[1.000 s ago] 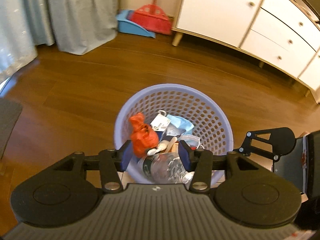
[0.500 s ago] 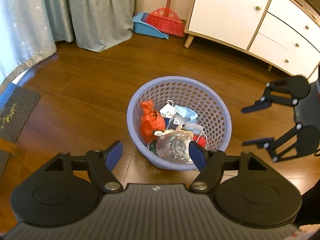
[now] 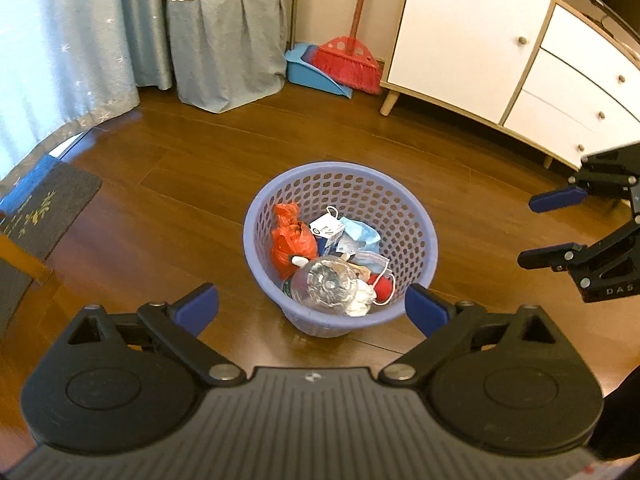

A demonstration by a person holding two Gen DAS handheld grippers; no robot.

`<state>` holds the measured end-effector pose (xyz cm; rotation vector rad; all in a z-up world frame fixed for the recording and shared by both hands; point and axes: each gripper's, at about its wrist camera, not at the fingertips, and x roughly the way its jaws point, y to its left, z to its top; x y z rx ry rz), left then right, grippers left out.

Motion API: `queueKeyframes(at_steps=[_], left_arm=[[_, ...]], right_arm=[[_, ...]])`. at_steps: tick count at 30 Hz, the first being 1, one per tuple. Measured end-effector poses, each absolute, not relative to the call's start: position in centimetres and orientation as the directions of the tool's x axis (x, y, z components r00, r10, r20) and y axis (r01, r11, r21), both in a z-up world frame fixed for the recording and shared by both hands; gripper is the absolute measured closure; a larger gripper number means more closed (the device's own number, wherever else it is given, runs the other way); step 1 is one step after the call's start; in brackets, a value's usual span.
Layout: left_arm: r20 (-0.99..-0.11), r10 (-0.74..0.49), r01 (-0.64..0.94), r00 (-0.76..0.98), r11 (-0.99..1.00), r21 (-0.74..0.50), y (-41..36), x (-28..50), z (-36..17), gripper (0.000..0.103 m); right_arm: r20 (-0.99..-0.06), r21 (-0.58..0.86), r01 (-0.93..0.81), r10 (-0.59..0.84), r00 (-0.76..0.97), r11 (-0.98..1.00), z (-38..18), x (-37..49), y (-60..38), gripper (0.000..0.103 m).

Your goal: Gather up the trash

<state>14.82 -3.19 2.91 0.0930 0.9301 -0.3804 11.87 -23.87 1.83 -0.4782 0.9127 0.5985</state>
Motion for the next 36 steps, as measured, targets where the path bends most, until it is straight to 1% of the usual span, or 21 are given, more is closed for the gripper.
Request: queueKeyframes(at_steps=[3,7,10,16,20,25,30,33,36], left_arm=[[-0.792,-0.266,0.325,0.550,0.941,-0.091,-3.0,13.5,3.1,0.001],[-0.789,-0.233,0.280,0.568,0.957,-0.080,-2.6,12.0,3.4,0.001],[-0.788,-0.217,0.247,0.576,0.965,-0.085,-2.2,10.7,3.7,0.001],[-0.789,-0.206,0.204,0.579,0.973,-0.104,-1.2,7.8,3.6,0.001],[-0.788,-0.201,0.170,0.583,0.978,-0.123,-0.5,5.8,3.6,0.001],[-0.790,-0.200,0.134,0.579,0.980,-0.150,0.1,3.5,3.7,0.001],[-0.790,-0.187,0.107,0.584,0.982,-0.154,0.8,1.7,4.2,0.001],[-0.793,-0.178,0.093,0.582,0.984,-0.153,1.4,1.1,4.6,0.001],[-0.800,-0.158,0.080,0.579,0.987,-0.137,2.0,0.9,4.9,0.001]], right_arm=[[-0.826,-0.090,-0.583,0.267,0.497,0.807,2.1,10.5,-24.1,0.051],[-0.815,0.038,-0.477,0.303,0.493,0.878,1.8,8.5,-24.9,0.051],[-0.811,0.090,-0.429,0.316,0.492,0.899,1.9,6.9,-25.2,0.051],[-0.797,0.107,-0.322,0.275,0.538,0.941,2.7,4.6,-25.7,0.050],[-0.792,0.105,-0.277,0.249,0.558,0.955,3.1,3.7,-25.9,0.042],[-0.776,0.107,-0.267,0.248,0.580,0.958,3.7,2.3,-25.2,0.040],[-0.766,0.123,-0.284,0.273,0.582,0.951,4.0,0.8,-23.8,0.030],[-0.755,0.120,-0.290,0.277,0.594,0.950,4.2,0.6,-23.0,0.026],[-0.751,0.114,-0.294,0.276,0.599,0.949,4.1,0.4,-22.4,0.025]])
